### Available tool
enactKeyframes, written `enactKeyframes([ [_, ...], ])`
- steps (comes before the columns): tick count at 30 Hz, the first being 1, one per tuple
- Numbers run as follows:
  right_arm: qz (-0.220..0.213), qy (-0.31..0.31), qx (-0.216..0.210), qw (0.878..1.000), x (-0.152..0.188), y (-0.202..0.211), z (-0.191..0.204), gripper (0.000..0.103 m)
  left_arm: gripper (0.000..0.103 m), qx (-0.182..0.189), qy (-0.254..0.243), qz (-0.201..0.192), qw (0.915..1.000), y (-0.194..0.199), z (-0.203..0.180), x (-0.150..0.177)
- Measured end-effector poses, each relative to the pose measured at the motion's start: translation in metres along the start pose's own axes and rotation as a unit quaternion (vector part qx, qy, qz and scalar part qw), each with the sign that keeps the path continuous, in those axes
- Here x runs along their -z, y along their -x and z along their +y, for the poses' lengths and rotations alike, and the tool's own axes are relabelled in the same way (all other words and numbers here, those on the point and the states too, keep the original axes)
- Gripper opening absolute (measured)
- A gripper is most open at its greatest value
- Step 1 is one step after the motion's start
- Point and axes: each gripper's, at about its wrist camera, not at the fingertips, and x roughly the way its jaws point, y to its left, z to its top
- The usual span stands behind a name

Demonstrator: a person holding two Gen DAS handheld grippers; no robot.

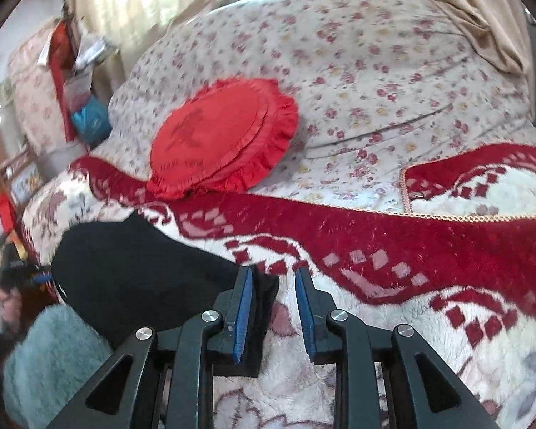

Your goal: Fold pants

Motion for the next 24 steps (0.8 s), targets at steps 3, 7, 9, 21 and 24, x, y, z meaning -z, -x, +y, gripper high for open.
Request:
enactKeyframes([
  [3, -0.002, -0.002, -0.008, 1.000, 0.000, 0.001, 0.002, 0.025, 0.028, 0.029, 0.035, 0.000, 0.9990, -0.005, 0.002, -0.007],
  [7, 0.008, -0.003, -0.009, 1.000, 0.002, -0.004, 0.004, 0.025, 0.028, 0.063, 0.052, -0.011, 0.9966, -0.002, -0.001, -0.010],
  [9, 0.002, -0.020, -0.022, 1.000, 0.002, -0.002, 0.003, 0.025, 0.028, 0.064, 0.044, -0.016, 0.9969, -0.002, -0.005, -0.010],
  [21, 0.041, -0.452, -0.161, 0.876, 0.097, -0.018, -0.048, 0.029, 0.012, -0.017, -0.038, -0.054, 0.9977, -0.007, -0.017, -0.002],
  [24, 0.063, -0.484, -0.179, 0.854, 0.110, -0.027, -0.049, 0.029, 0.007, -0.017, -0.045, -0.062, 0.9970, -0.005, -0.017, -0.001],
])
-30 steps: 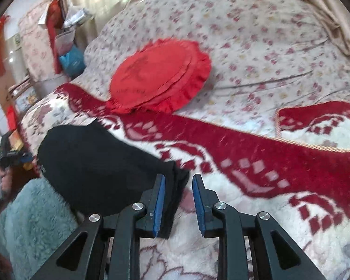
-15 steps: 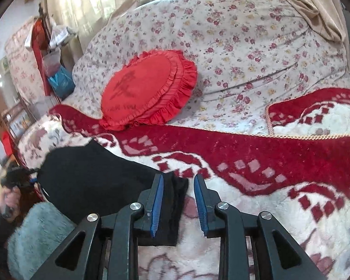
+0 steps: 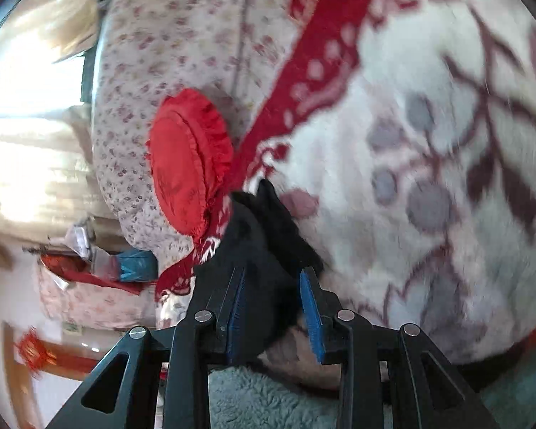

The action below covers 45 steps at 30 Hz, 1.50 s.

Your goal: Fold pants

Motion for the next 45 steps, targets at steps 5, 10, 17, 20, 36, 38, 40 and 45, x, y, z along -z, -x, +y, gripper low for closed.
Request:
enactKeyframes([
  [5, 0.045, 0.043, 0.018, 0.998, 0.003, -0.026, 0.015, 0.029, 0.006, 0.003, 0.000, -0.003, 1.0000, 0.004, 0.000, 0.003],
  [10, 0.036, 0.027, 0.061, 0.997, -0.002, -0.033, 0.001, 0.020, 0.006, 0.000, 0.001, -0.001, 1.0000, 0.005, 0.001, 0.006],
  [17, 0.004, 0.082, 0.081, 0.993, -0.007, -0.023, 0.013, 0.004, 0.005, 0.015, -0.014, -0.011, 0.9997, 0.031, -0.016, 0.020],
  [20, 0.001, 0.084, 0.095, 0.992, -0.010, -0.026, 0.011, 0.004, 0.006, -0.009, -0.036, -0.010, 0.9993, 0.027, -0.016, 0.028],
  [36, -0.095, 0.418, 0.116, 0.896, 0.026, -0.062, 0.151, 0.006, 0.022, -0.130, -0.214, -0.138, 0.9582, 0.035, -0.073, 0.020],
  [38, -0.036, 0.454, 0.063, 0.888, 0.040, -0.107, 0.177, 0.007, 0.022, -0.099, -0.236, -0.088, 0.9626, 0.004, -0.088, 0.019],
  [40, 0.030, 0.467, 0.029, 0.883, 0.054, -0.155, 0.197, 0.007, 0.022, -0.114, -0.244, -0.078, 0.9598, -0.025, -0.092, 0.013],
  [45, 0.155, 0.441, -0.029, 0.884, 0.087, -0.258, 0.222, 0.007, 0.010, -0.162, -0.156, -0.064, 0.9723, -0.071, -0.053, -0.021],
])
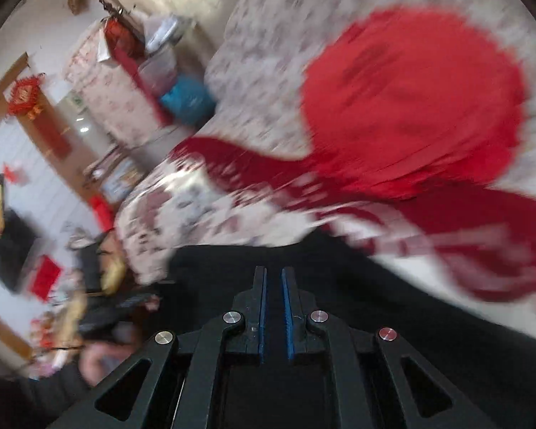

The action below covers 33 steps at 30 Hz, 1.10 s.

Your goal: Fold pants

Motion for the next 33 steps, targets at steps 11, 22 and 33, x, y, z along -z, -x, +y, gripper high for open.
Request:
enactKeyframes([
  [11, 0.003, -0.153, 0.078, 0.985, -0.019, -0.046, -0.107, 0.001, 0.010, -0.012, -0.030, -0.016, 0.9993, -0.002, -0.006, 0.009],
  [22, 0.081, 0.012, 0.048, 0.995, 0.037, -0.018, 0.006, 0.005, 0.010, -0.001, -0.012, 0.007, 0.9999, -0.002, -0.002, 0.003],
  [33, -0.152, -0.308, 0.168, 0.924, 0.107, 0.208, -0.185, 0.007, 0.010, -0.018, -0.023, 0.016, 0.9994, -0.003, -0.007, 0.001],
])
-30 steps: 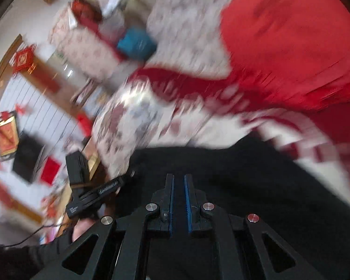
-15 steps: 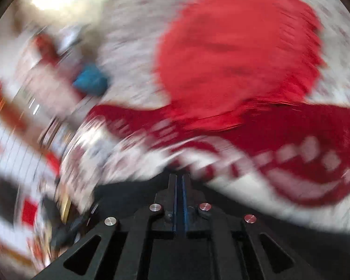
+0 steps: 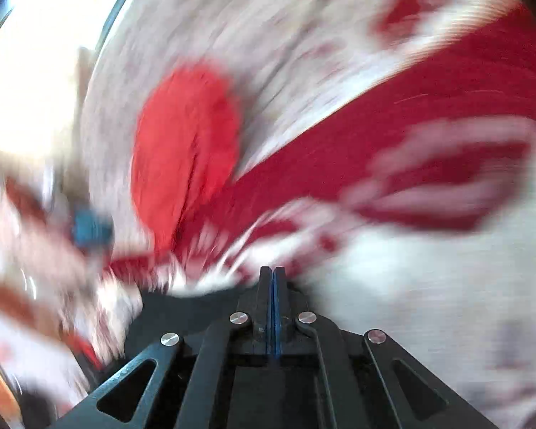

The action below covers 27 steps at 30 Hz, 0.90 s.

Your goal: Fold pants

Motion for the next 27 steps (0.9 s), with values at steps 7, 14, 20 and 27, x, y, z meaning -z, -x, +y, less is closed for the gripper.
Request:
enactKeyframes([
  [7, 0.021, 0.105, -0.104, 0.989, 0.036, 0.036, 0.060, 0.007, 0.020, -0.007, -0.081, -0.027, 0.9963, 0.046, -0.053, 0.010],
  [14, 0.118, 0.133, 0.024, 0.984, 0.079, -0.010, 0.059, 0.000, 0.055, -0.035, -0.184, 0.022, 0.9820, 0.039, -0.101, 0.059],
  [20, 0.122, 0.227, 0.102, 0.961, 0.088, -0.022, 0.081, 0.004, 0.062, -0.079, -0.205, 0.040, 0.9748, 0.016, -0.102, 0.077],
  [27, 0.117, 0.287, 0.143, 0.940, 0.089, -0.031, 0.091, 0.018, 0.071, -0.072, -0.210, 0.036, 0.9743, 0.014, -0.102, 0.082],
])
